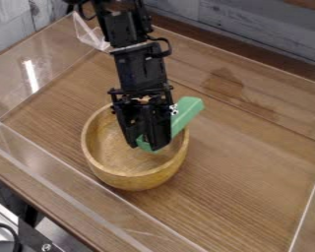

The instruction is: Put the green block in the brown bowl

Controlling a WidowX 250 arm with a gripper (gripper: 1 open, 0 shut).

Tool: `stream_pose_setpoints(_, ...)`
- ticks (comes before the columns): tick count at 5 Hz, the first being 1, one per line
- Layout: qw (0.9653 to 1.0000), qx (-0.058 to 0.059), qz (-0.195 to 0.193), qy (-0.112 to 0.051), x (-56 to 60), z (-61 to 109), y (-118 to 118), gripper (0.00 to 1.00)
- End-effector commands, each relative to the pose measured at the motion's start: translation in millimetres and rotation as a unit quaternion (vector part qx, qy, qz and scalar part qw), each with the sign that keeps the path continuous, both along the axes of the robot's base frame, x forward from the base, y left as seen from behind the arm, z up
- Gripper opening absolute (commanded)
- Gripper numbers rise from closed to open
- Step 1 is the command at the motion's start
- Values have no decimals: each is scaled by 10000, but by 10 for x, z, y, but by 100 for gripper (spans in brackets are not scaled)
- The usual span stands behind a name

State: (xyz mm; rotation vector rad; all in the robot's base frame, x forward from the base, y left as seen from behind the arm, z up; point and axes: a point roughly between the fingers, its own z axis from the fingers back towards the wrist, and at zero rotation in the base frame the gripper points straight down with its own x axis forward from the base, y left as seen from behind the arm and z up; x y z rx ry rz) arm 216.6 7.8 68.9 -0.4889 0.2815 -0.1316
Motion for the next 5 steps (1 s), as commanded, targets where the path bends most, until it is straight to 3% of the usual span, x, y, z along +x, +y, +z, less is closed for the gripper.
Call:
stream_pose_setpoints(1,9998,26,-13,-174,85,75,22,0)
stream_pose_setpoints(5,9999,-61,-93,-2,77,58,-5,0)
